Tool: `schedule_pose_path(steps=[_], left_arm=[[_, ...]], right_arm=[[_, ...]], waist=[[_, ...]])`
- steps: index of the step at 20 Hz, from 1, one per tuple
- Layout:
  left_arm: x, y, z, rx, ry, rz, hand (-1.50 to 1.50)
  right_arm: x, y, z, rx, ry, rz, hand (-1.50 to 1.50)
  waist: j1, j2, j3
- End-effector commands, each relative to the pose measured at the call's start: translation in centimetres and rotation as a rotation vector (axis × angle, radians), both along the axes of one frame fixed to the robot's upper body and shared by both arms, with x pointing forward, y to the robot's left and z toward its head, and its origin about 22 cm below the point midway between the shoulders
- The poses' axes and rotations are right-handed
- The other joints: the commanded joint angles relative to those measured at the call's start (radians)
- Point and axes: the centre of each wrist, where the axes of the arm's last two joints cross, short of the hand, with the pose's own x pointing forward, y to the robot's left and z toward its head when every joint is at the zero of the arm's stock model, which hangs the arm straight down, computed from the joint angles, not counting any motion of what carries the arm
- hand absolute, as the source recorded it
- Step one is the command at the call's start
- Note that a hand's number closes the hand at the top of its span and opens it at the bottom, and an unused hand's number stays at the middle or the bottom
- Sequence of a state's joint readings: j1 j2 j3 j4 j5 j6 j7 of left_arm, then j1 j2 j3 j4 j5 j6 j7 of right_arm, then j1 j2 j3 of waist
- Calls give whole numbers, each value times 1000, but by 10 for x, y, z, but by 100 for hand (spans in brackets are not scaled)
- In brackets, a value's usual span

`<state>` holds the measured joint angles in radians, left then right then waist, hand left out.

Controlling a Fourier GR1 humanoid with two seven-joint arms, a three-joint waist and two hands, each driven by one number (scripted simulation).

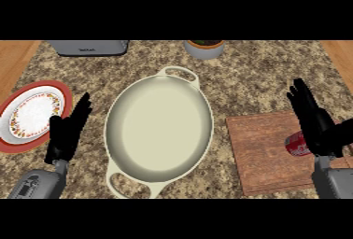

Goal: Pick the can from the cutting board and place it in the pot

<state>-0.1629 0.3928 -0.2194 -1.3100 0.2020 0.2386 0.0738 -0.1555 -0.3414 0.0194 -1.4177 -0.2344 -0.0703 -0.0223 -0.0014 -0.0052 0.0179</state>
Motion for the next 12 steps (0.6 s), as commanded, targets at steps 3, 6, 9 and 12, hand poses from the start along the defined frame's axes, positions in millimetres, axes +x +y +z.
schedule_pose_path(steps=[3,6,9,12], left_arm=[[-3,-39,9,-152,5,-138,0],[-12,-46,14,-280,6,-261,0],[-18,-72,9,-339,19,-302,0],[-23,-66,12,-362,60,-316,0]], right_arm=[[0,-71,27,-164,-69,-105,-150],[-12,-130,48,-331,-124,-221,-150],[-52,-164,-4,-680,353,-492,-150],[-41,-139,-27,-766,350,-447,-150]], waist=[[-2,6,-17],[2,6,-16],[25,30,-22],[27,11,-18]])
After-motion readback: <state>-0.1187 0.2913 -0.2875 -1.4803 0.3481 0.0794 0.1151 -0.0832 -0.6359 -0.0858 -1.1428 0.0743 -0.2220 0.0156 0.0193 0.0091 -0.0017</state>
